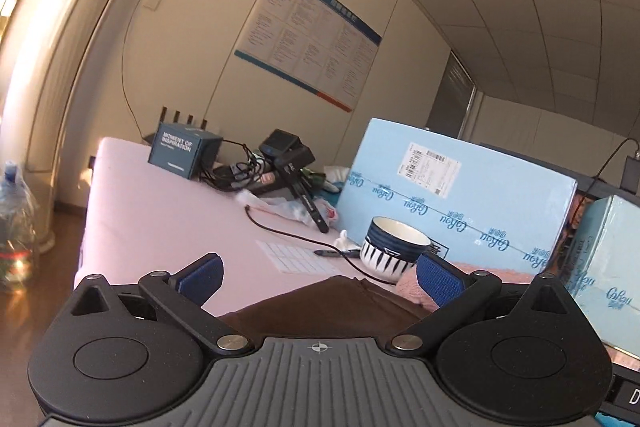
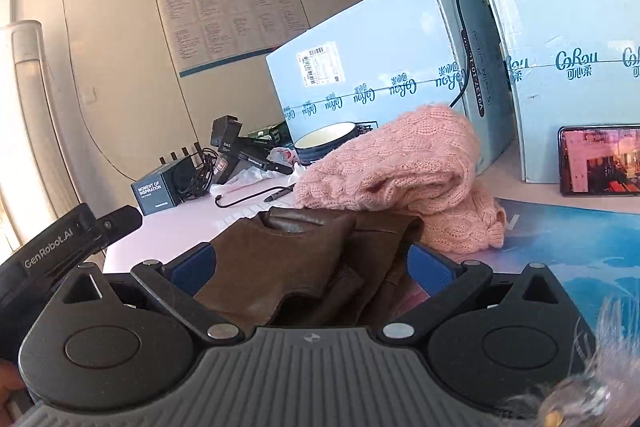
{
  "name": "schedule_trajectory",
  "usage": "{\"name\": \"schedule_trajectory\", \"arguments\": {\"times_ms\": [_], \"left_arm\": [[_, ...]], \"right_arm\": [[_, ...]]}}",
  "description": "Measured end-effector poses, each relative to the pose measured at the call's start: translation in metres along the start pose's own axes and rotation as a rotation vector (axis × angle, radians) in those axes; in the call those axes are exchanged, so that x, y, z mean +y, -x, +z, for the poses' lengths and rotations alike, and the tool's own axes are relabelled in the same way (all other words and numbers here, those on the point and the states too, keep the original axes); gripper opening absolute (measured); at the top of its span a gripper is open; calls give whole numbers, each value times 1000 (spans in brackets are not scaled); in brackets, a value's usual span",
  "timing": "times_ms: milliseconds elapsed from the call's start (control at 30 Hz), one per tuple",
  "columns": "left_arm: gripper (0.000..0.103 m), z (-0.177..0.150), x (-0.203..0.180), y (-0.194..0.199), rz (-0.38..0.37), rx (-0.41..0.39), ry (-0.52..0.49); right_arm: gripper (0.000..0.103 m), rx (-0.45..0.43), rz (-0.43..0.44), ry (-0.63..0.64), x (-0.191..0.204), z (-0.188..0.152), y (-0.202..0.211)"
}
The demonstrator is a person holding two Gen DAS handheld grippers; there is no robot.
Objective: Fold clothes
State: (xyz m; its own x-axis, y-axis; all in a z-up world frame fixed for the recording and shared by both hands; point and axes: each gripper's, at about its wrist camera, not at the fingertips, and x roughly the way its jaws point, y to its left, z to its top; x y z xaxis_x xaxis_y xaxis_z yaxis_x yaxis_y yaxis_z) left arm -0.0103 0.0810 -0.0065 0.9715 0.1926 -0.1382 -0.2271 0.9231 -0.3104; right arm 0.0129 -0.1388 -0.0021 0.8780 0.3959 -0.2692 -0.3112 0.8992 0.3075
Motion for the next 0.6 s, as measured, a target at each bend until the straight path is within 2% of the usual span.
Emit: {"name": "schedule_trajectory", "arguments": {"times_ms": [100, 167, 300, 400, 600], "left_arm": [[103, -4, -15, -5, 21, 57, -84], [103, -7, -21, -5, 58, 67, -103], [103, -12, -25, 0, 153, 44, -112], [103, -12, -25, 9, 171, 27, -97], [103, -18, -38, 24, 214, -41, -156]], "right_arm": [[103, 27, 18, 64, -9, 2, -5], [103, 48, 27, 101, -13, 3, -6], [103, 60, 0, 146, -18, 1, -9], [103, 58, -19, 173, -20, -1, -9], [103, 44, -49, 219, -22, -5, -8]]}}
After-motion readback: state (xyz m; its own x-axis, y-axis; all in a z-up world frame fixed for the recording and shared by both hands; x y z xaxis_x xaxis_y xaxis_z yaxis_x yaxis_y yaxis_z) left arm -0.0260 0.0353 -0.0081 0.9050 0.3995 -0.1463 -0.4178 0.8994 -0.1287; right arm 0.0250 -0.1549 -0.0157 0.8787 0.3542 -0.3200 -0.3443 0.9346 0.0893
